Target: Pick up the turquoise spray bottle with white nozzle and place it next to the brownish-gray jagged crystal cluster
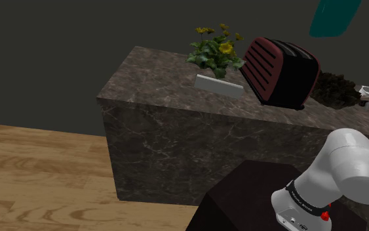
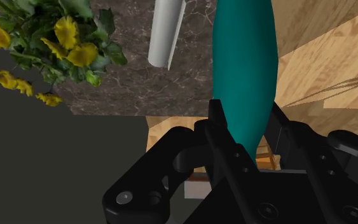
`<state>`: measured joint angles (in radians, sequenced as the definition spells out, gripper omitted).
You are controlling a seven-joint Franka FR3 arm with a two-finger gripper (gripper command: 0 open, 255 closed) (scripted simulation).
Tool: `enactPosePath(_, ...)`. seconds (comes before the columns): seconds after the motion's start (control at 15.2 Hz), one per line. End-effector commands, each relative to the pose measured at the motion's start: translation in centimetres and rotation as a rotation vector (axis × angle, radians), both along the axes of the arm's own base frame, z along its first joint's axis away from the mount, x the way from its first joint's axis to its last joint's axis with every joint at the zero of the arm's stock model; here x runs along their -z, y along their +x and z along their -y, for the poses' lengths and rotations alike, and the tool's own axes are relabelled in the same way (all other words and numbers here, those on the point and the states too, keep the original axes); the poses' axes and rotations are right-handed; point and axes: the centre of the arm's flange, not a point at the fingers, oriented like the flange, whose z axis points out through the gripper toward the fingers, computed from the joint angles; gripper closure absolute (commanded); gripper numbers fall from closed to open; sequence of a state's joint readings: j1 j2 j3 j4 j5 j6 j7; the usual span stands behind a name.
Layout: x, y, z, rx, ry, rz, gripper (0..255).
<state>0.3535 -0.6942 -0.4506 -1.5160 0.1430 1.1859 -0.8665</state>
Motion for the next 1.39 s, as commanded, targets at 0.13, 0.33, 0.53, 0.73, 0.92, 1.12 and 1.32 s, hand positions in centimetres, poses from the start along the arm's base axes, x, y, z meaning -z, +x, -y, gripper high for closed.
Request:
enactPosePath(0.13, 0.0, -3.4, 4.0, -0.001, 0.0, -0.001, 255)
enactPosePath(0.33, 0.0, -6.0, 7.0, -0.001, 0.0, -0.001, 255)
enactPosePath(0.53, 0.0, -8.5, 10.0, -0.001, 0.0, -0.001, 255)
enactPosePath(0.73, 0.0, -11.1, 13.0, -0.001, 0.0, -0.001, 255)
enactPosePath(0.92, 0.0, -13.7, 16.1, -0.001, 0.0, -0.001, 255)
enactPosePath(1.12, 0.0, -16.3, 19.1, -0.001, 0.0, -0.001, 255)
enactPosePath(1.32, 0.0, -18.9, 22.1, -0.001, 0.0, -0.001, 255)
